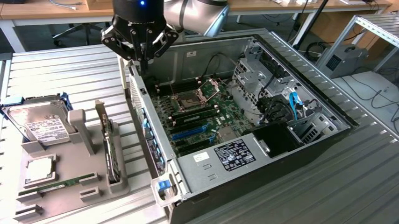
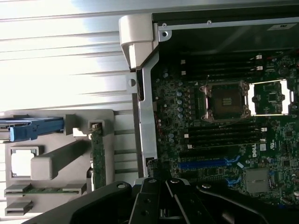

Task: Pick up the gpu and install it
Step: 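Reach for the gpu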

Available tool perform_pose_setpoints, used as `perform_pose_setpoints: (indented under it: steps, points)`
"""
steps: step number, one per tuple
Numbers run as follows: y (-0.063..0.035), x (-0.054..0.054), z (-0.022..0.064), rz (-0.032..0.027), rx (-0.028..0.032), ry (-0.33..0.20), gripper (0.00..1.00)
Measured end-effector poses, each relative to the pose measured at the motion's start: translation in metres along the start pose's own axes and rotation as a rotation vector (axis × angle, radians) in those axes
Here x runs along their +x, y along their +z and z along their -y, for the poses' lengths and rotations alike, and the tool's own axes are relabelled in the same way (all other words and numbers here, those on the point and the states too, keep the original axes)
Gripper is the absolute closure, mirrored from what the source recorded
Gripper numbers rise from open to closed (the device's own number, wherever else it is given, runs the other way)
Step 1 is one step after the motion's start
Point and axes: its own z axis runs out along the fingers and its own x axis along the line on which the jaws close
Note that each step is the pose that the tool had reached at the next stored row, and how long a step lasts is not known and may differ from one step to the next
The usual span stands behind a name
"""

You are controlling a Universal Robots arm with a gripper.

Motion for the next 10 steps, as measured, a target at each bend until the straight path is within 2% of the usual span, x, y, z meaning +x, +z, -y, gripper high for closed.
perform_pose_setpoints:
  steps: [10]
  points:
    - [-0.0001,0.0061,0.0004,0.0001,-0.0001,0.0,0.89]
